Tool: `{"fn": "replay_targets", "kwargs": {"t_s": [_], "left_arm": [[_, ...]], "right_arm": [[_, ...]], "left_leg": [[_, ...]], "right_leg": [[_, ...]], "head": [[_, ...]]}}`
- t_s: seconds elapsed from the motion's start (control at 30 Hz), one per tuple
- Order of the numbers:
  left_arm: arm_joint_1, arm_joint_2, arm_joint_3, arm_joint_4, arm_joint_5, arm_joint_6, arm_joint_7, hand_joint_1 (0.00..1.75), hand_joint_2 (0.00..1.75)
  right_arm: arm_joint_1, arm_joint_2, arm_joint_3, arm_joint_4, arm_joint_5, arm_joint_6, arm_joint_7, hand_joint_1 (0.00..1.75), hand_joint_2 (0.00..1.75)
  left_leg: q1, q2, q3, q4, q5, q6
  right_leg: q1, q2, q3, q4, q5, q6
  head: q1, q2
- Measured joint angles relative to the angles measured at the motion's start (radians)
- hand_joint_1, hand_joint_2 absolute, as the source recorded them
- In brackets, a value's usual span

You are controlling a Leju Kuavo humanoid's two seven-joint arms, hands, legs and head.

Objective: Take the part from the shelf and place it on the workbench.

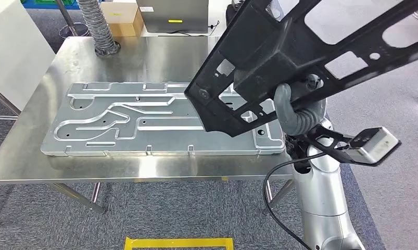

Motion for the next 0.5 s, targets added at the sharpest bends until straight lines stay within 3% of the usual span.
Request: {"fn": "replay_targets", "kwargs": {"t_s": [0.03, 0.07, 0.1, 0.17, 0.23, 0.3, 0.4, 0.43, 0.5], "left_arm": [[-0.001, 0.0, 0.0, 0.0, 0.001, 0.001, -0.001, 0.0, 1.75], [0.0, 0.0, 0.0, 0.0, 0.001, 0.001, -0.001, 0.0, 1.75], [0.0, 0.0, 0.0, 0.0, 0.002, 0.001, -0.001, 0.0, 1.75], [0.001, -0.001, 0.0, 0.0, 0.005, 0.001, -0.003, 0.0, 1.75], [0.002, -0.002, 0.0, 0.0, 0.008, 0.001, -0.007, 0.0, 1.75], [0.002, -0.002, 0.0, 0.0, 0.01, 0.001, -0.01, 0.0, 1.75], [0.003, 0.001, 0.0, 0.0, 0.012, 0.001, -0.012, 0.0, 1.75], [0.003, 0.001, 0.0, 0.0, 0.012, 0.001, -0.012, 0.0, 1.75], [0.001, 0.002, 0.0, 0.0, 0.013, 0.001, -0.012, 0.0, 1.75]], "right_arm": [[-0.004, -0.004, -0.002, 0.019, 0.015, -0.016, 0.001, 1.75, 1.75], [-0.007, -0.009, -0.004, 0.036, 0.025, -0.026, 0.002, 1.75, 1.75], [-0.009, -0.013, -0.006, 0.05, 0.033, -0.032, 0.004, 1.75, 1.75], [-0.02, -0.02, -0.007, 0.073, 0.067, -0.065, 0.014, 1.75, 1.75], [-0.039, -0.024, -0.006, 0.108, 0.149, -0.151, 0.043, 1.75, 1.75], [-0.063, -0.028, -0.005, 0.168, 0.246, -0.256, 0.076, 1.75, 1.75], [-0.12, -0.036, 0.009, 0.289, 0.39, -0.377, 0.104, 1.75, 1.75], [-0.146, -0.037, 0.022, 0.33, 0.443, -0.409, 0.115, 1.75, 1.75], [-0.197, -0.035, 0.058, 0.404, 0.544, -0.455, 0.143, 1.75, 1.75]], "left_leg": [[-0.001, 0.0, 0.001, 0.001, -0.002, 0.002], [-0.001, -0.001, 0.002, 0.002, -0.004, 0.002], [-0.002, -0.002, 0.003, 0.004, -0.006, 0.002], [-0.002, -0.005, 0.01, 0.008, -0.015, -0.003], [-0.004, -0.005, 0.013, 0.013, -0.023, -0.011], [-0.007, -0.004, 0.012, 0.013, -0.025, -0.02], [-0.007, -0.003, 0.007, 0.028, -0.037, -0.037], [-0.006, -0.002, -0.009, 0.063, -0.058, -0.043], [-0.003, -0.001, -0.07, 0.187, -0.117, -0.053]], "right_leg": [[-0.001, 0.0, -0.039, 0.063, -0.016, 0.001], [-0.002, 0.0, -0.065, 0.094, -0.013, 0.002], [-0.002, 0.0, -0.071, 0.085, 0.012, 0.001], [-0.002, -0.001, -0.027, -0.043, 0.1, -0.004], [0.001, -0.002, 0.021, -0.161, 0.152, -0.011], [0.006, -0.001, 0.031, -0.187, 0.154, -0.018], [0.001, 0.001, 0.033, -0.197, 0.161, -0.033], [-0.002, 0.001, 0.035, -0.2, 0.162, -0.038], [-0.002, 0.001, 0.036, -0.201, 0.162, -0.043]], "head": [[0.0, 0.0], [0.0, 0.0], [0.0, 0.0], [0.0, 0.0], [0.0, 0.0], [0.0, 0.0], [0.0, 0.0], [0.0, 0.0], [0.0, 0.0]]}}
